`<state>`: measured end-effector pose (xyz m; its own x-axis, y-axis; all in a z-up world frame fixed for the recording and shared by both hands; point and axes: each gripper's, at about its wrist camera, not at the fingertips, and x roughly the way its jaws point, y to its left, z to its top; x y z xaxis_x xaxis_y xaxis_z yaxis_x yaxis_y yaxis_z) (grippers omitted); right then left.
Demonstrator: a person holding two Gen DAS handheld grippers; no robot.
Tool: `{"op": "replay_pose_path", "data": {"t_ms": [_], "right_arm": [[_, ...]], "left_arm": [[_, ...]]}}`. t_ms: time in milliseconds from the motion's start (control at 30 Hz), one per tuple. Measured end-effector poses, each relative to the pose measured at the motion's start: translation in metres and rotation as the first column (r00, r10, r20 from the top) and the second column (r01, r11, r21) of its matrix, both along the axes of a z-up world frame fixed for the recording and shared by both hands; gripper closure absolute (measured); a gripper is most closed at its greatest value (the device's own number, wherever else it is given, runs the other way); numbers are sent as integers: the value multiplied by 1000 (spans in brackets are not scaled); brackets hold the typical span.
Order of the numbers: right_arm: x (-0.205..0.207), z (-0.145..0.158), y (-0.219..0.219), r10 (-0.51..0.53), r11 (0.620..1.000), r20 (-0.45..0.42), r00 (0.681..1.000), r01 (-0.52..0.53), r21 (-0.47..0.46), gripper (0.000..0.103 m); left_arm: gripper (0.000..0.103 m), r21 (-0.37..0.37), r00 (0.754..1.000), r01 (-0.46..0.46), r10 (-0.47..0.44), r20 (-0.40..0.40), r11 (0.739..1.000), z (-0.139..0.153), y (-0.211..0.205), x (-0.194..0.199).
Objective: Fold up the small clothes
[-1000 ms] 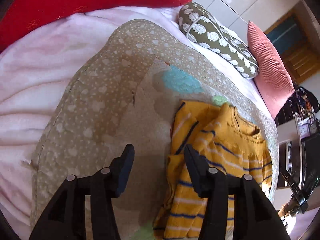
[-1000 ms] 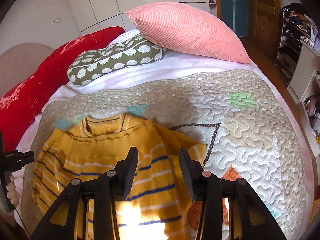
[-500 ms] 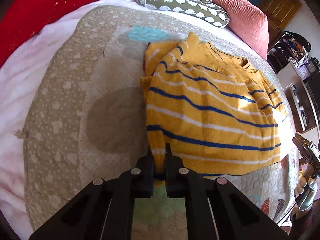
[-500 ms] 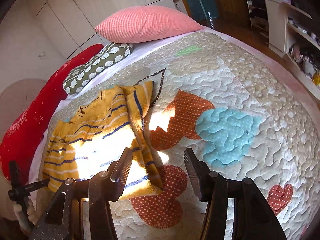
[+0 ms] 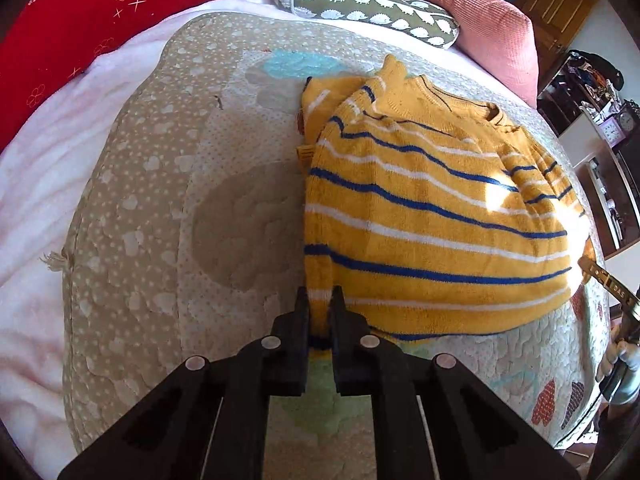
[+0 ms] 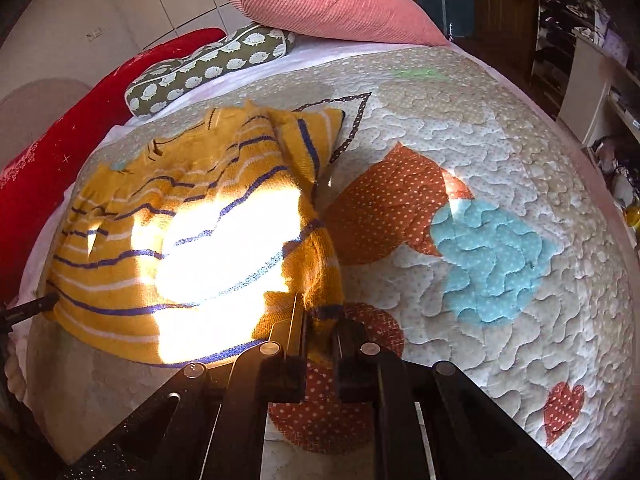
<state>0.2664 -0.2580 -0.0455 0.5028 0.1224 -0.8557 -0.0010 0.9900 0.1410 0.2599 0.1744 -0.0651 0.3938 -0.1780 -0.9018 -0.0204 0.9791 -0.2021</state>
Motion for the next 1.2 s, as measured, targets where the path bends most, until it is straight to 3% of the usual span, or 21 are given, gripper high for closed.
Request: {"op": "replay_pose_path", "data": {"t_ms": [100,200,233,300,333,367,500,633,800,900,1200], "right_arm": [[0,4,2,-13,991,12,1000,14,-135,91],[-12,15,-9,-9,996,20,1000,10,-87,82],[-19,20,-12,-19,997,29,999,21,-69,80],[-42,29,-17,-41,998,55,998,43,-48,65],[-56,31,-18,-47,998,67,997,49,-34,62],[-71,32,-18,-50,998,78,996,51,-21,60],[-134,19,-9,-57,998,92,994,56,8,55],[-175,4,-6,-93,992,70,993,87,94,55],[-191,11,-4,-78,995,82,994,73,60,54],[-195,22,-9,-95,993,109,990,87,76,49],[-199,25,-5,-96,992,111,989,85,92,48]], "left_arm": [[87,11,1000,-19,19,13,1000,5,11,-21],[84,84,996,-88,85,30,993,15,19,-54],[79,105,993,-113,109,44,988,20,20,-67],[63,119,983,-172,162,85,978,31,20,-96],[53,113,976,-201,189,106,973,37,19,-110],[49,98,968,-228,216,127,969,44,17,-125],[48,46,937,-295,280,207,954,73,5,-175],[38,71,905,-338,303,299,939,98,-13,-204],[37,146,884,-353,279,375,924,120,-26,-220],[37,147,876,-360,280,392,921,126,-27,-226],[37,136,869,-371,291,401,919,128,-25,-231]]}}
